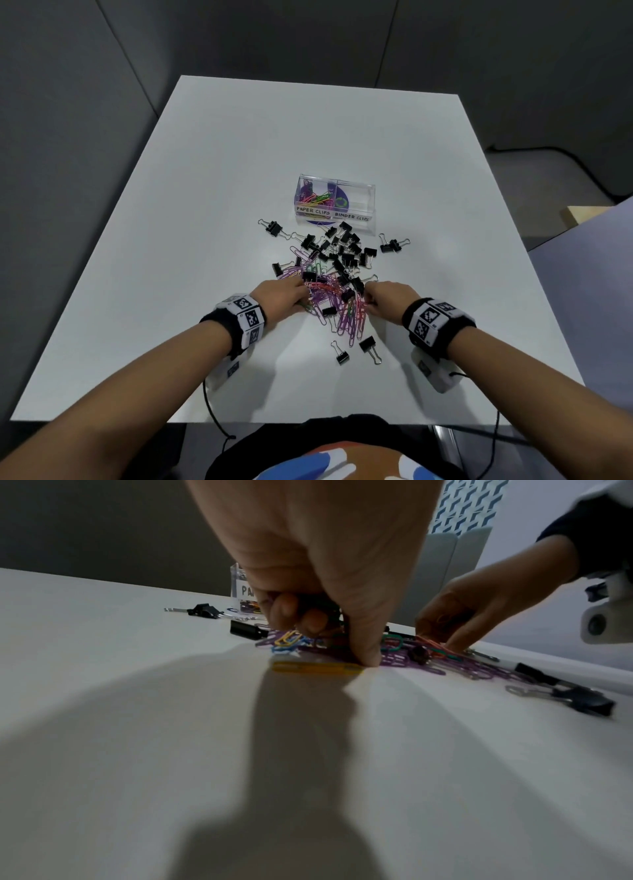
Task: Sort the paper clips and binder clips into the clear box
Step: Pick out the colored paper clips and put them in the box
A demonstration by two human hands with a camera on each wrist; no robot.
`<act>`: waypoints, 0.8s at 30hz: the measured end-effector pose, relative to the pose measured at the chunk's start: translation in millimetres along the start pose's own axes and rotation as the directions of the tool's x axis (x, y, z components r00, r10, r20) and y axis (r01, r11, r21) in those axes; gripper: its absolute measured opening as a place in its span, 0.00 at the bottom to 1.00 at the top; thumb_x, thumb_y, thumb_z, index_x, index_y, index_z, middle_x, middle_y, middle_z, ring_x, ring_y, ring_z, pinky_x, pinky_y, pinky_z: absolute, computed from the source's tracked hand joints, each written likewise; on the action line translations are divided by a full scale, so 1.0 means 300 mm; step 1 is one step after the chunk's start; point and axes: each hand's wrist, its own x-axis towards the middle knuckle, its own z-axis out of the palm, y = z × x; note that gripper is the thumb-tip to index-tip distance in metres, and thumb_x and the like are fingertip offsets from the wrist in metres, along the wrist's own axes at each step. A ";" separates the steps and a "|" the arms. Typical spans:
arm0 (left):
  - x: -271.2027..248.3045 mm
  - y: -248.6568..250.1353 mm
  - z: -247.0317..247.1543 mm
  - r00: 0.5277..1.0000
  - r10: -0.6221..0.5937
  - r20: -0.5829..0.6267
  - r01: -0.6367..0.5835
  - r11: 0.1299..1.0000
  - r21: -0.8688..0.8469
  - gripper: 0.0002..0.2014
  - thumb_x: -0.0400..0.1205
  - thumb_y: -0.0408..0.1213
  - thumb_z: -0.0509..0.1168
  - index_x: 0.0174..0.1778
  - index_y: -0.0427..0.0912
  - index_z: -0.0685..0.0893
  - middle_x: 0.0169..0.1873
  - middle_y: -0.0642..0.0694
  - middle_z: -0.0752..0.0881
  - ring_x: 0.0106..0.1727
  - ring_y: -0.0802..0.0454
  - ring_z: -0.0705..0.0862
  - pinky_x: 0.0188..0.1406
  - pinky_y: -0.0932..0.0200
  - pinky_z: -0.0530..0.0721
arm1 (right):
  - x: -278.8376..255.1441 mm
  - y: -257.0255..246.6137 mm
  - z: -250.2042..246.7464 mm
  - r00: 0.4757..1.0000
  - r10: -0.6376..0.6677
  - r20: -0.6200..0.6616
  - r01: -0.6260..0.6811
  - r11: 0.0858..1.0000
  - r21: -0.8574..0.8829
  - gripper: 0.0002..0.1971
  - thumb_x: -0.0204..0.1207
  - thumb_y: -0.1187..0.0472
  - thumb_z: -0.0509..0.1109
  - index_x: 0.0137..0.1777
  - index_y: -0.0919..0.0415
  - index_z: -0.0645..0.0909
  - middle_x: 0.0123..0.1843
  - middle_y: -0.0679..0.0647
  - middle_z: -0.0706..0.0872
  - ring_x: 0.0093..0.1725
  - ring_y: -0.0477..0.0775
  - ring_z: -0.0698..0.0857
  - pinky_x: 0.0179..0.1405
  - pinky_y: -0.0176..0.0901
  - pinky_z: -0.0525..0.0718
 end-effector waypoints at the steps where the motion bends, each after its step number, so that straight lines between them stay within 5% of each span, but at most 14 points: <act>1: 0.005 -0.004 -0.007 1.000 -0.002 -0.005 0.002 1.000 0.002 0.14 0.85 0.45 0.58 0.62 0.43 0.79 0.62 0.47 0.78 0.62 0.48 0.80 0.51 0.53 0.82 | 0.004 0.001 -0.003 1.000 0.000 0.003 0.000 1.000 -0.004 0.05 0.80 0.57 0.61 0.45 0.57 0.70 0.40 0.51 0.77 0.39 0.53 0.76 0.36 0.40 0.72; 8: -0.004 -0.017 -0.039 1.000 -0.010 -0.008 0.010 1.000 -0.022 0.16 0.87 0.42 0.53 0.70 0.44 0.74 0.65 0.47 0.79 0.66 0.48 0.79 0.57 0.54 0.80 | -0.003 0.023 -0.006 0.999 0.029 0.025 -0.029 1.000 -0.005 0.06 0.80 0.56 0.57 0.45 0.57 0.66 0.39 0.52 0.77 0.37 0.54 0.77 0.37 0.43 0.77; 13: -0.015 -0.021 -0.044 0.999 -0.046 0.004 0.046 0.995 -0.083 0.15 0.88 0.37 0.50 0.67 0.41 0.75 0.65 0.45 0.78 0.62 0.48 0.80 0.50 0.58 0.76 | -0.003 0.039 -0.023 0.997 0.075 -0.026 -0.072 0.993 0.095 0.05 0.80 0.59 0.55 0.44 0.59 0.65 0.34 0.51 0.72 0.36 0.55 0.74 0.30 0.41 0.69; 18: -0.038 -0.012 -0.069 0.992 -0.122 0.024 0.124 0.978 -0.170 0.18 0.84 0.30 0.53 0.71 0.42 0.72 0.63 0.43 0.82 0.60 0.46 0.82 0.53 0.58 0.78 | -0.008 0.046 -0.037 0.996 0.077 -0.052 -0.069 0.987 0.144 0.06 0.79 0.60 0.57 0.54 0.59 0.67 0.37 0.59 0.86 0.33 0.56 0.77 0.27 0.41 0.68; 21: -0.052 -0.017 -0.071 0.995 -0.097 0.011 0.098 0.979 -0.179 0.18 0.85 0.33 0.52 0.72 0.46 0.71 0.64 0.45 0.81 0.61 0.47 0.82 0.55 0.57 0.78 | -0.012 0.041 -0.036 0.993 0.089 -0.084 -0.079 0.991 0.111 0.11 0.82 0.58 0.53 0.62 0.55 0.68 0.29 0.49 0.80 0.33 0.56 0.79 0.31 0.42 0.72; 24: -0.058 -0.026 -0.065 0.996 -0.084 0.022 0.086 0.985 -0.150 0.14 0.87 0.45 0.52 0.65 0.46 0.74 0.60 0.47 0.82 0.57 0.49 0.81 0.49 0.59 0.75 | -0.017 0.037 -0.040 0.989 0.086 -0.120 -0.068 0.987 0.149 0.10 0.83 0.58 0.52 0.52 0.57 0.74 0.31 0.50 0.78 0.38 0.58 0.81 0.33 0.41 0.70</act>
